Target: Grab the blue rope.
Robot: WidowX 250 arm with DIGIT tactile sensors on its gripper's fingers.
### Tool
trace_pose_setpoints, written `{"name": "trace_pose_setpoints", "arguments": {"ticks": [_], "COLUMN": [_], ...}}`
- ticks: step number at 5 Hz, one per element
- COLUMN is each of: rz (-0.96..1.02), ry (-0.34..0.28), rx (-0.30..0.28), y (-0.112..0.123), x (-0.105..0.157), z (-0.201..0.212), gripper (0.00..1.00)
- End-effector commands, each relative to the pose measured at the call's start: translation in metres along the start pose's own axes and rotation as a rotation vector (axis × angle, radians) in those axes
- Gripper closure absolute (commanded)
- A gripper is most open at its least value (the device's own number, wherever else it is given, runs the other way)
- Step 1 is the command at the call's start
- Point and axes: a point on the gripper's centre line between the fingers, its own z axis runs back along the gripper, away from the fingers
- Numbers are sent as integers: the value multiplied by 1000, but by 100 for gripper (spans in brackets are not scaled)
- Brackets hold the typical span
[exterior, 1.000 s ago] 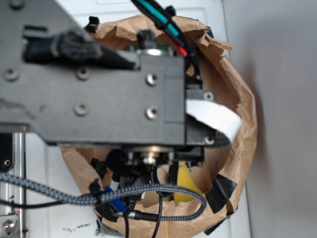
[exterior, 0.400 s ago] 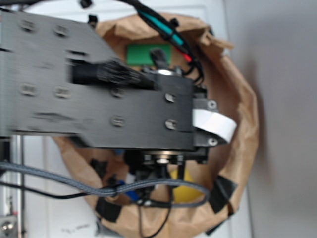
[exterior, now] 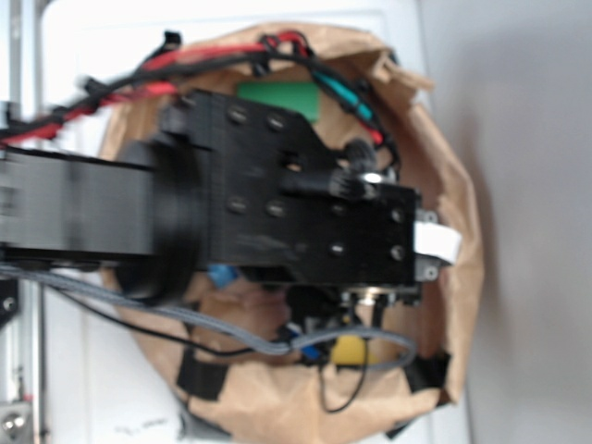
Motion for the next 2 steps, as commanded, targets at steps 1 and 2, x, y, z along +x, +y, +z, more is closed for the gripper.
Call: {"name": "trace_pose_setpoints", "arguments": {"ticks": [1, 2], "rz": [89, 101], "ry": [-53, -67], "rx": [-42, -60], "y": [2, 5], "x": [13, 10], "z": [-2, -3], "gripper": [0, 0]}}
